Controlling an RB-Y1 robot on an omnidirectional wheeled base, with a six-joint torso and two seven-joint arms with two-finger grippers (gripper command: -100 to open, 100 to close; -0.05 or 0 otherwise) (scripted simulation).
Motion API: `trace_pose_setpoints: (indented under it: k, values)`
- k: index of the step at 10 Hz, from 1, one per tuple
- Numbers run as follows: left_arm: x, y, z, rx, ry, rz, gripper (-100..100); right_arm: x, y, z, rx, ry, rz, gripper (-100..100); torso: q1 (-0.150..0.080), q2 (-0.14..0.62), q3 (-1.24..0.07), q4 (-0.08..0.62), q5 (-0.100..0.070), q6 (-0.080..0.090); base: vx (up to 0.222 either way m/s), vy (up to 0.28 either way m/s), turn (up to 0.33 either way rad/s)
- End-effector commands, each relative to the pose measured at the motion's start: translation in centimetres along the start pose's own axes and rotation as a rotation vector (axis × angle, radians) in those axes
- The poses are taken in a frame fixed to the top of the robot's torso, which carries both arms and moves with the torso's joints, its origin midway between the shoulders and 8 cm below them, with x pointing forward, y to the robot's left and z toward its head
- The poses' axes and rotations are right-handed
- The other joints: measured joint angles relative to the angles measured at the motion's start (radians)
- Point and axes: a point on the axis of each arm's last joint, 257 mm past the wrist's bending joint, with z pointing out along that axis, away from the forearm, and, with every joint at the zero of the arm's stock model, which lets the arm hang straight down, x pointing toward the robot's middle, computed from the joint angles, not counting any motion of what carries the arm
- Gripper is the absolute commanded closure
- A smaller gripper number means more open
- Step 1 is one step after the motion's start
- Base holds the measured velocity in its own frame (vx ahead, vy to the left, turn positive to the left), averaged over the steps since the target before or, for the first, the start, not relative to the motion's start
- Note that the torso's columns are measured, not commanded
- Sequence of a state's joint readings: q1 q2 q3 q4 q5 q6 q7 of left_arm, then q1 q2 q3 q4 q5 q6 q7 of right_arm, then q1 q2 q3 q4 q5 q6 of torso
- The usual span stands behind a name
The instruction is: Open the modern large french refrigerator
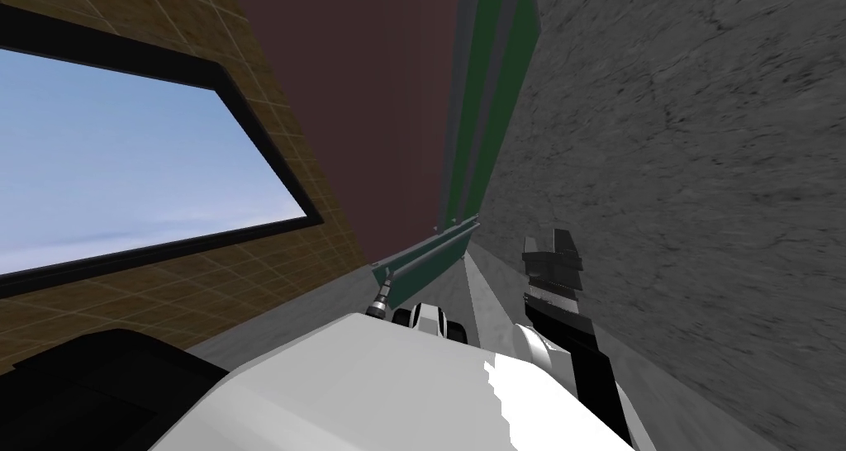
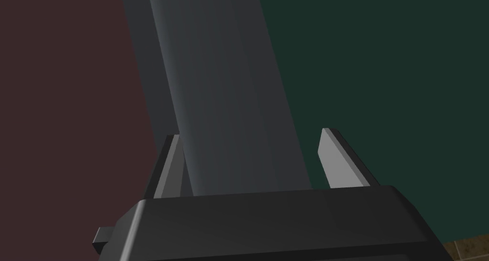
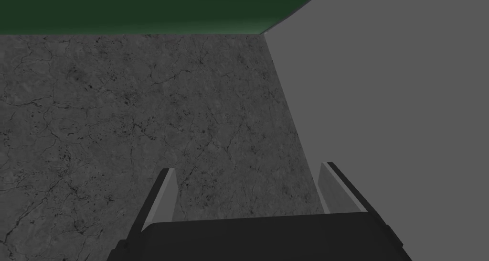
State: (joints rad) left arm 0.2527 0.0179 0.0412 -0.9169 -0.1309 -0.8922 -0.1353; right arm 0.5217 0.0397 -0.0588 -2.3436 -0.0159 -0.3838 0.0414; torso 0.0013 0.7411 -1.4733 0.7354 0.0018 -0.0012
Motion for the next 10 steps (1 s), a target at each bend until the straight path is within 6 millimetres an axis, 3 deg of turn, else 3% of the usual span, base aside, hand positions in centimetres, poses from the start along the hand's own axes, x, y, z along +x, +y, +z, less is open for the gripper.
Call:
trace_pose_setpoints:
  k: [1, 10]
  values:
    - [0.2, -0.3, 0.3, 0.004, 0.003, 0.000, 100, 0.0, 0.0, 0.0, 0.000, 0.000, 0.000, 0, 0.002, -0.003, -0.002, 0.000, 0.000, 0.000, -0.080, -0.064, 0.015]
    - [1.4, -0.4, 0.3, -0.016, 0.017, 0.002, 100, 0.0, 0.0, 0.0, 0.000, 0.000, 0.000, 0, -0.004, -0.003, -0.002, 0.001, -0.001, 0.002, -0.129, -0.117, 0.017]
